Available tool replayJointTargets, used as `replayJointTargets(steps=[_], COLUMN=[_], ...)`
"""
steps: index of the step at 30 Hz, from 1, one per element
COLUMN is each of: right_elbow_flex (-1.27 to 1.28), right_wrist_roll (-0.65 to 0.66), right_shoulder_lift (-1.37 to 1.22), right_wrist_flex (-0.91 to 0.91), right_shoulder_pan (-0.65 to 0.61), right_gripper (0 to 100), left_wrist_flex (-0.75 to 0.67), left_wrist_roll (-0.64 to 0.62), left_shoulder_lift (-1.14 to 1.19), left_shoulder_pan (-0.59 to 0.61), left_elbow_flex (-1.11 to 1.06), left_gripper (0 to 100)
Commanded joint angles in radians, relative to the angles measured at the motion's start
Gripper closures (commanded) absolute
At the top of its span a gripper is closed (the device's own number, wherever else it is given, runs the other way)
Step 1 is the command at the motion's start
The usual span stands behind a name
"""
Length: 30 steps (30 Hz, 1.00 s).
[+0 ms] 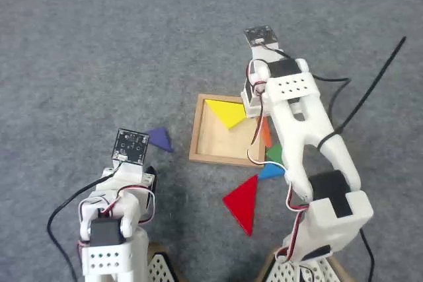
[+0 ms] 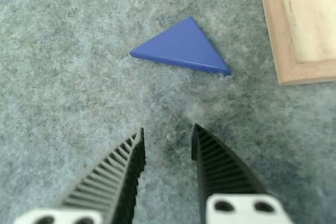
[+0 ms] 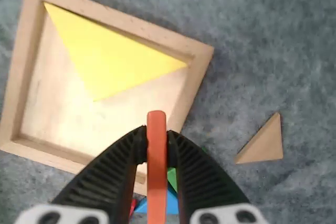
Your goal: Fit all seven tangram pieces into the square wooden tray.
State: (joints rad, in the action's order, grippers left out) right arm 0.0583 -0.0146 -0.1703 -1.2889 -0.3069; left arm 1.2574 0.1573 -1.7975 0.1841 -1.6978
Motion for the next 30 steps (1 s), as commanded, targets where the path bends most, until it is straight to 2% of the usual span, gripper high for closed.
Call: replayJointTargets(steps=[1,6,11,14,16,19,21,25,30], right_elbow_flex=[-0.003,0.041,0.172,0.245,0.264,0.256,0.255,0.316,0.595], right_wrist_roll=[-0.015,0.031,0.084,0.103,0.098,0.025,-0.037,-0.086,-0.064], right_shoulder_lift=[0.085,0.084,0.084,0.084,0.084,0.085,0.101,0.234,0.576], right_wrist_flex=[-0.005,-0.015,0.062,0.108,0.107,0.074,0.050,0.047,0.179], right_shoulder_pan=[0.001,-0.022,0.125,0.151,0.150,0.159,0.157,0.131,0.065], right_gripper=[99.2,99.2,99.2,98.6,92.9,76.4,74.4,85.3,79.0], left_wrist_flex=[0.005,0.005,0.005,0.005,0.005,0.005,0.005,0.005,0.005], left_wrist_roll=[-0.009,-0.009,-0.009,-0.009,-0.009,-0.009,-0.009,-0.009,-0.009], left_shoulder_lift=[-0.020,-0.020,-0.020,-0.020,-0.020,-0.020,-0.020,-0.020,-0.020], left_shoulder_pan=[0.006,0.006,0.006,0.006,0.006,0.006,0.006,0.006,0.006], left_elbow_flex=[0.015,0.015,0.015,0.015,0.015,0.015,0.015,0.015,0.015], left_gripper=[86,86,86,86,86,86,86,86,86])
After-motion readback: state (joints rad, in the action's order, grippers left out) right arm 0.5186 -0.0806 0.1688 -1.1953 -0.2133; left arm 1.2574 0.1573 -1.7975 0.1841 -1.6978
